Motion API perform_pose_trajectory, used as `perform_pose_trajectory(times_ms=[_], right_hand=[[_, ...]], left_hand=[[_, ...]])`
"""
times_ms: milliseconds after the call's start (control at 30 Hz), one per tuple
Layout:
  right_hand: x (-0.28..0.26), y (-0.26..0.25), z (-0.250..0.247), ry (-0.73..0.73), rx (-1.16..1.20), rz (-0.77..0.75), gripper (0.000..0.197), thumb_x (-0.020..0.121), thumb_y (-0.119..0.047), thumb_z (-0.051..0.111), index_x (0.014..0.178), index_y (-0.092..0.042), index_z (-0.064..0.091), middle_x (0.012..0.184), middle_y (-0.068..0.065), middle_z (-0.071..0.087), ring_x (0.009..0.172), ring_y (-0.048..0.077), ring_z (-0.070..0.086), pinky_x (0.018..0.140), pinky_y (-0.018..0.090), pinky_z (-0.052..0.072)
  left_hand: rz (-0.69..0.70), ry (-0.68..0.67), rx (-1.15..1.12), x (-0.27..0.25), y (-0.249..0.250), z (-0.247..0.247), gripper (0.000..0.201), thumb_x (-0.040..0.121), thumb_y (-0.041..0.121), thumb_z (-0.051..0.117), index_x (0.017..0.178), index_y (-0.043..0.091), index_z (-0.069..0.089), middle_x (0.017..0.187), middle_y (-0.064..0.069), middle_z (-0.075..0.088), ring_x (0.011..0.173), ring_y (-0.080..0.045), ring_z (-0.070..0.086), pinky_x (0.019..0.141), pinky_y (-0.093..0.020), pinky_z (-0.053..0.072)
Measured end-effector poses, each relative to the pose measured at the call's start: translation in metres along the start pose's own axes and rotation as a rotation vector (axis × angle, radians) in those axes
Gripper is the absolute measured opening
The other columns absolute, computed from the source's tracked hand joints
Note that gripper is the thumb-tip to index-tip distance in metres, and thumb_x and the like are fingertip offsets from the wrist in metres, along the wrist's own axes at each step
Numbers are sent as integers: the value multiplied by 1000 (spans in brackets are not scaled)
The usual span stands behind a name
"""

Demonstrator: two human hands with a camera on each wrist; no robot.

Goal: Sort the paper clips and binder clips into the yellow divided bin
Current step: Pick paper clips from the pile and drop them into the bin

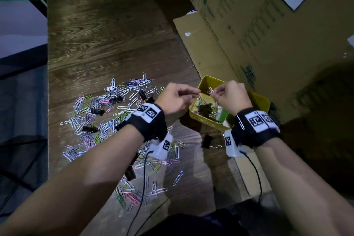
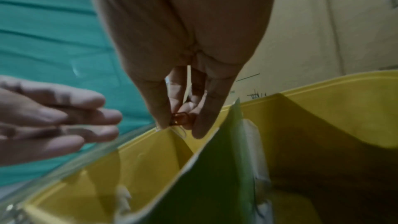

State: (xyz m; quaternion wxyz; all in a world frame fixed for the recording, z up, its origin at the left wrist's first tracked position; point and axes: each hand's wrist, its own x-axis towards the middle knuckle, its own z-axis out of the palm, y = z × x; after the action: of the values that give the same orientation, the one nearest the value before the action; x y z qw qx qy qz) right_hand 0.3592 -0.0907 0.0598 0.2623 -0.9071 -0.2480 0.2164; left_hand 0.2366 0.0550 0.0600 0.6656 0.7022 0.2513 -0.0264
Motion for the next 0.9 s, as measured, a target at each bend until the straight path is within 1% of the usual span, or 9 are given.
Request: perform_pose_trajectory(times_ms=[133, 200, 267, 333, 400, 500, 600, 733, 900], right_hand=[[6, -9, 10, -160, -177, 28, 21, 83, -25, 70, 103, -17, 70, 106, 13, 68, 98, 28, 63, 93, 39, 51], [2, -14, 10, -203, -231, -15, 31, 87, -25, 66, 116, -14, 65, 112, 14, 66, 100, 31, 62, 92, 41, 51], [-4, -21, 8, -163, -232, -95, 28, 89, -26, 62, 116, -16, 65, 111, 10, 67, 99, 28, 62, 91, 40, 51], [-13, -30, 9, -115, -182, -220, 22, 90, -27, 61, 108, -18, 68, 105, 4, 67, 93, 21, 62, 85, 37, 53], [-26, -41, 12, -136, -61, -368, 18, 90, -26, 61, 104, -18, 70, 97, -1, 65, 85, 12, 59, 79, 26, 51], [-52, -50, 31, -306, -47, -539, 16, 88, -28, 63, 98, -17, 71, 92, 0, 65, 80, 8, 56, 72, 15, 43], [-77, -36, 72, -467, -228, -449, 36, 84, -41, 65, 111, -18, 62, 108, 4, 61, 96, 18, 60, 85, 36, 51], [-105, -14, 120, -536, -398, -176, 79, 78, -60, 61, 135, -14, 32, 137, 15, 33, 127, 35, 37, 100, 45, 39], [-115, -25, 147, -439, -394, -140, 63, 82, -41, 67, 130, -12, 37, 131, 17, 37, 118, 36, 47, 93, 43, 46]], left_hand=[[-26, 117, -313, -8, -3, -9, 20, 85, -11, 52, 92, 1, 66, 89, -10, 71, 81, -19, 69, 78, -33, 56], [-75, 226, -257, -14, -14, -18, 19, 87, -12, 46, 92, -3, 63, 86, -13, 67, 66, -9, 68, 66, -27, 56], [-107, 274, 123, -23, -35, -34, 23, 88, -11, 44, 97, -2, 63, 90, -14, 66, 63, 0, 62, 62, -18, 51], [-52, 204, 630, -33, -60, -47, 32, 86, -7, 44, 107, 7, 64, 105, -8, 64, 84, -3, 60, 79, -15, 47], [41, 18, 947, -42, -85, -50, 40, 86, -1, 45, 121, 15, 57, 118, -6, 56, 107, -17, 52, 97, -29, 44], [119, -155, 1236, -55, -113, -37, 40, 88, 11, 47, 128, 12, 47, 127, -10, 47, 113, -26, 47, 95, -43, 46], [171, -235, 1356, -70, -126, -25, 36, 92, 23, 42, 124, 7, 46, 126, -11, 47, 109, -26, 46, 92, -42, 44], [227, -213, 1306, -85, -136, -28, 45, 94, 45, 30, 121, 14, 49, 116, -6, 50, 99, -21, 49, 80, -41, 51], [-13, -180, 1265, -92, -126, -28, 66, 81, 56, 54, 136, 23, 37, 135, -7, 37, 121, -27, 39, 101, -45, 42]])
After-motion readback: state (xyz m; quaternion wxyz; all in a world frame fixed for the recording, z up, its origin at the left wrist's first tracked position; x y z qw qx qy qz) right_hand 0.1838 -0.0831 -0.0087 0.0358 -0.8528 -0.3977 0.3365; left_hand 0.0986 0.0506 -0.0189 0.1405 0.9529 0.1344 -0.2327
